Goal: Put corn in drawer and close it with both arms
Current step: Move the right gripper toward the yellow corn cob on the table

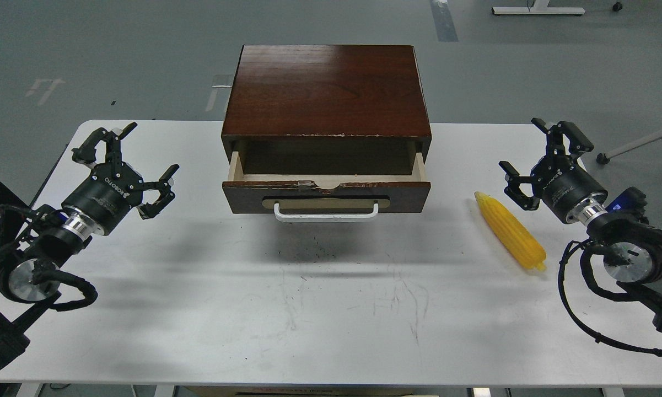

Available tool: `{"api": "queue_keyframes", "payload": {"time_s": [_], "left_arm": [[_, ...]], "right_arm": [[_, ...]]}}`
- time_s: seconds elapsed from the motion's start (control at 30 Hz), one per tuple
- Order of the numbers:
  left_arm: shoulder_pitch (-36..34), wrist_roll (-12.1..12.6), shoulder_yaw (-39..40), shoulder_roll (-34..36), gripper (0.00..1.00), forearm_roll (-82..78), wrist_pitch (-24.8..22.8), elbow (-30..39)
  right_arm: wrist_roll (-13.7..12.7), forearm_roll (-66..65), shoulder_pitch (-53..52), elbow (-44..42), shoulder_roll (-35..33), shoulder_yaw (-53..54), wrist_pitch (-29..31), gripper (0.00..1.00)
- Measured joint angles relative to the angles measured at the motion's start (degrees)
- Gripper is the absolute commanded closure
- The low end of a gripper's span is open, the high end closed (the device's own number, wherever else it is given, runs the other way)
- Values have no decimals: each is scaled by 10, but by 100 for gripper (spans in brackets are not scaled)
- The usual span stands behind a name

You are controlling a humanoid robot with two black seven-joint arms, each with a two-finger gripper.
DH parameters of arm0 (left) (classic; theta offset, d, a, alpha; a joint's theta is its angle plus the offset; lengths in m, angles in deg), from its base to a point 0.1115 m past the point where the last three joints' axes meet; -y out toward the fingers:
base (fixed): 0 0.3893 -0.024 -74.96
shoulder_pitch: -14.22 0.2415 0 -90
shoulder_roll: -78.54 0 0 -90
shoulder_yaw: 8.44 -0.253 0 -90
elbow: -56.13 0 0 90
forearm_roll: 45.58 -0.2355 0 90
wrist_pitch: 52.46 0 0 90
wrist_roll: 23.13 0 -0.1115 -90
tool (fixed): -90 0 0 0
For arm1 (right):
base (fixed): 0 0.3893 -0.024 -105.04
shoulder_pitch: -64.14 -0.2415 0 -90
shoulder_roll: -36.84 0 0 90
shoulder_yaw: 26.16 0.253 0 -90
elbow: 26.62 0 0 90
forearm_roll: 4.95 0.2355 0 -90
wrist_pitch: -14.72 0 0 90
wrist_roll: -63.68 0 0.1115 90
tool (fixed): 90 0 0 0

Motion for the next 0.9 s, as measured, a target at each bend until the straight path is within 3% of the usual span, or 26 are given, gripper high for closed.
{"api": "queue_keyframes", "payload": {"time_s": [0.57, 0.7, 0.9], "left_arm": [[-10, -1, 7, -3, 1, 1, 0, -15], [-13, -1, 7, -2, 1, 1, 0, -16], [-15, 0, 8, 5, 1, 1, 0, -15]], "right_arm": [[0, -19, -13, 7, -12, -4, 5, 0], [0, -130, -57, 21, -55, -10, 6, 0], [0, -413, -133, 34, -123, -15, 5, 0]]}}
